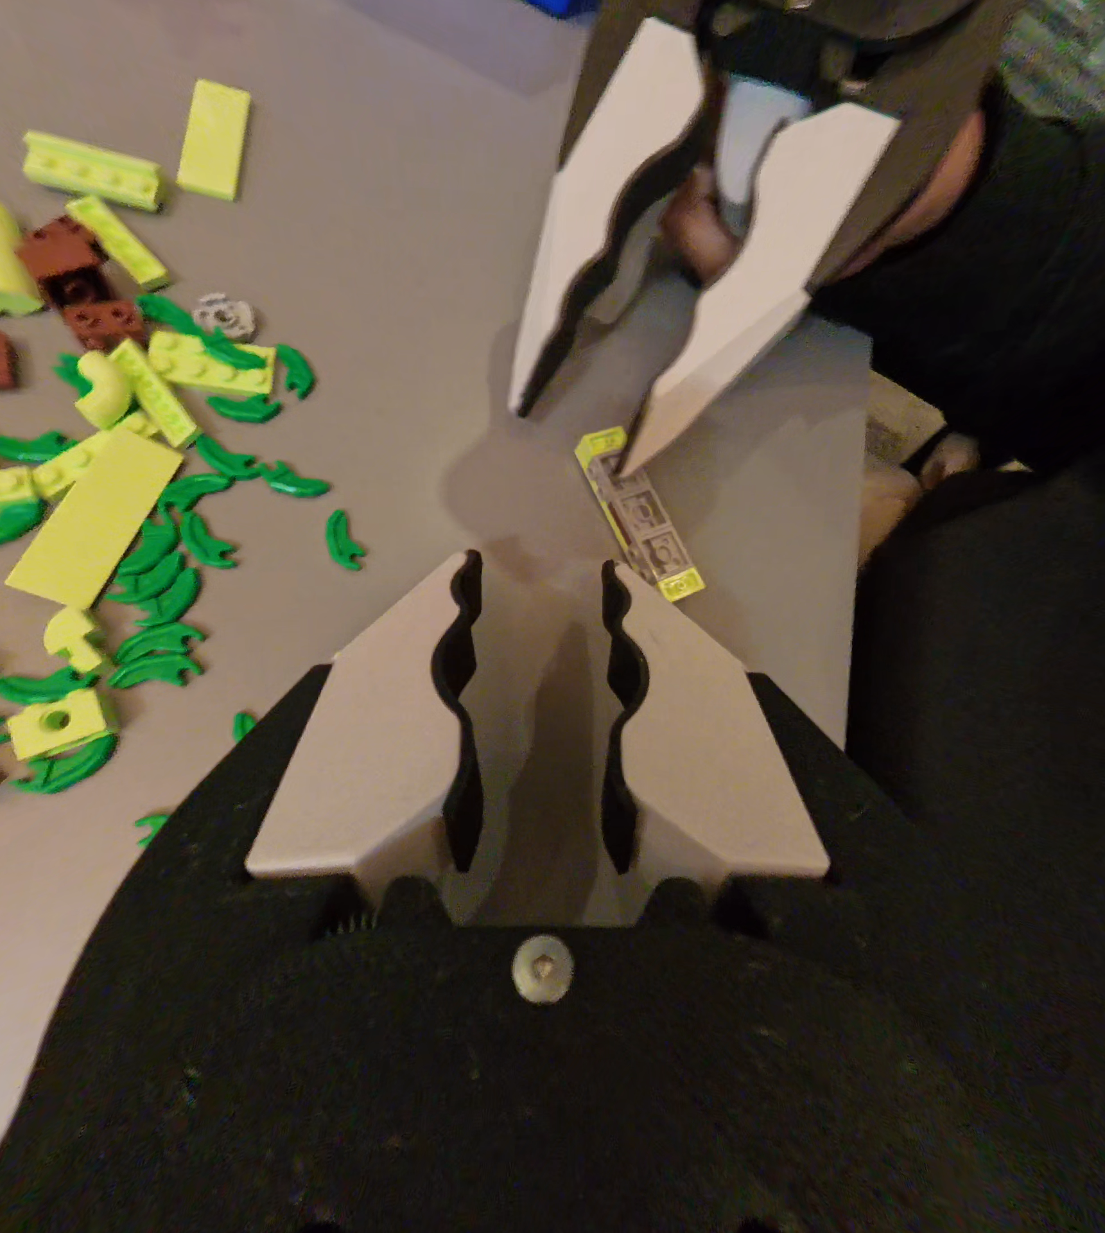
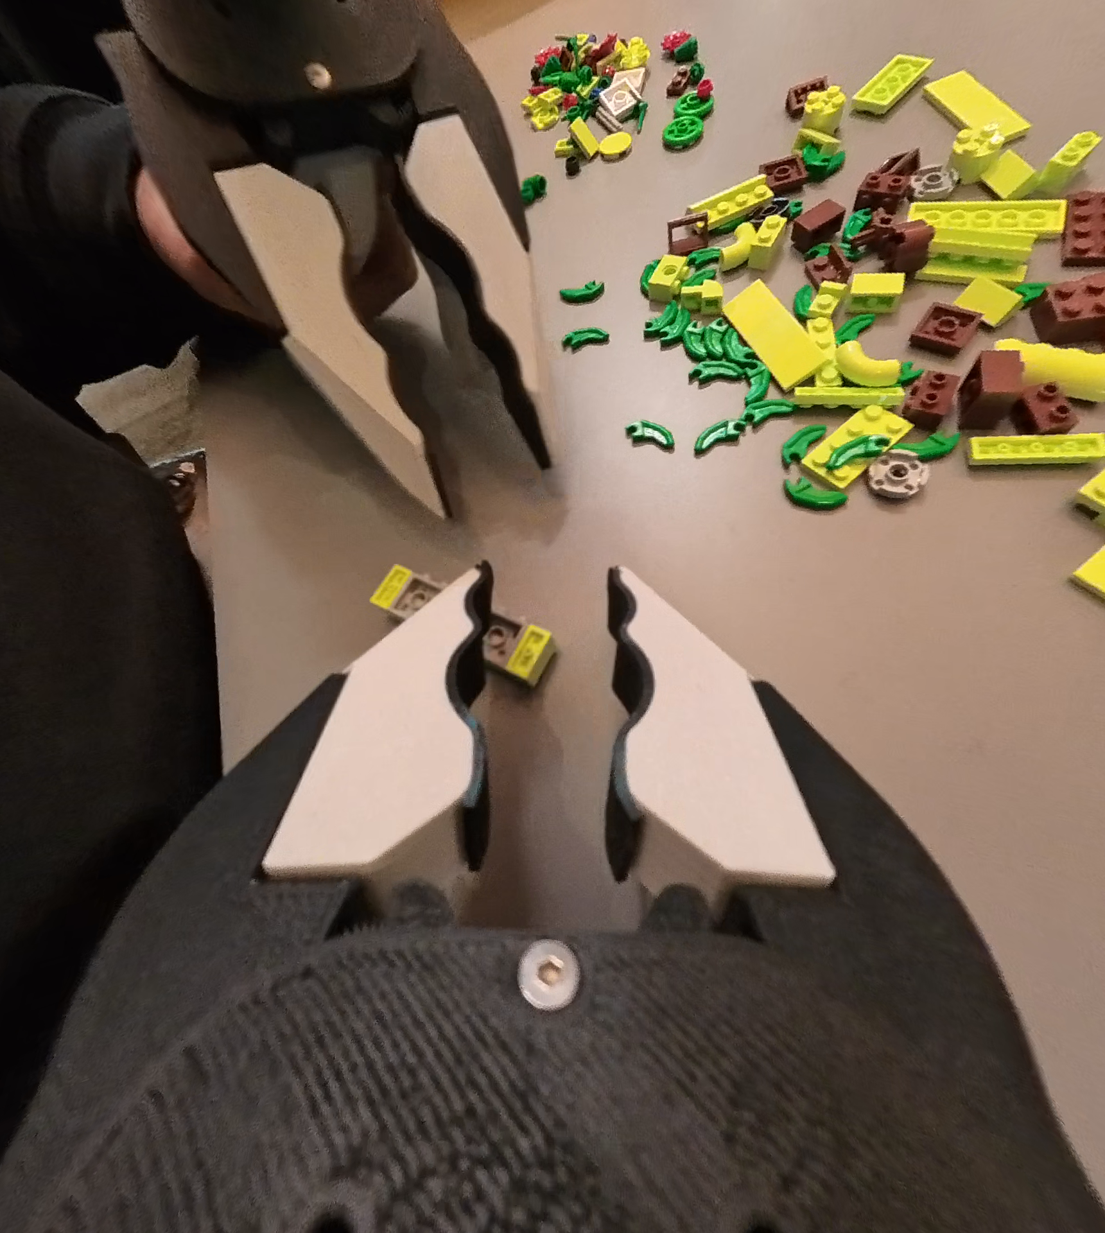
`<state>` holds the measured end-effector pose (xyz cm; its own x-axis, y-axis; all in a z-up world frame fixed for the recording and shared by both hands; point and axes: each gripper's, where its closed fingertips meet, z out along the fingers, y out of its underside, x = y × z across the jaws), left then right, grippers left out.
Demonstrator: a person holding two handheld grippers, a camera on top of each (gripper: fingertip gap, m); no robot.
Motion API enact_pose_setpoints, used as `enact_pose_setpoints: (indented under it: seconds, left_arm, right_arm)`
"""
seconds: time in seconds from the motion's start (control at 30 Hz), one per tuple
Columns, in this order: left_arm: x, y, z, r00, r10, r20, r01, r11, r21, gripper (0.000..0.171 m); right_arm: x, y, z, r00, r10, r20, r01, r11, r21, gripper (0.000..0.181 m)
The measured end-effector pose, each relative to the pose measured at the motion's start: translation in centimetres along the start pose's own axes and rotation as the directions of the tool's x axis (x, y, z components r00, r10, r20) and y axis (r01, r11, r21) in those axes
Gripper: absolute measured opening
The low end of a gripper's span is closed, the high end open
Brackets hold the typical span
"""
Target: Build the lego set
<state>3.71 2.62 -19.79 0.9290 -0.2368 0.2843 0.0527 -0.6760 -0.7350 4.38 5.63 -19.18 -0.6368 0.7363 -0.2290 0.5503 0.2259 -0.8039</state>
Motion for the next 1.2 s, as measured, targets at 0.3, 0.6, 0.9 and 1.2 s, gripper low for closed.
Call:
enact_pose_setpoints:
  seconds: [0.3, 0.6, 0.9, 1.2]
  left_arm:
    - [4.9, 0.7, 2.3, 0.969, 0.231, -0.084, -0.235, 0.971, -0.048, 0.040]
    - [3.4, 0.7, 2.4, 0.973, 0.228, -0.016, -0.229, 0.971, -0.065, 0.027]
    - [0.6, -2.8, -1.7, 0.889, -0.291, -0.353, 0.373, 0.907, 0.193, 0.024]
    - [-1.5, -3.9, -3.2, 0.798, -0.428, -0.424, 0.563, 0.781, 0.270, 0.015]
  right_arm:
    - [0.3, -1.0, -1.4, 0.990, 0.097, 0.104, -0.106, 0.991, 0.085, 0.032]
    - [-0.7, -2.2, -2.3, 0.990, -0.135, 0.048, 0.124, 0.975, 0.186, 0.021]
    - [-0.4, -2.8, -2.1, 0.789, -0.521, -0.327, 0.582, 0.804, 0.124, 0.033]
    - [-1.7, -3.5, 1.0, 0.648, -0.629, -0.428, 0.695, 0.719, -0.004, 0.037]
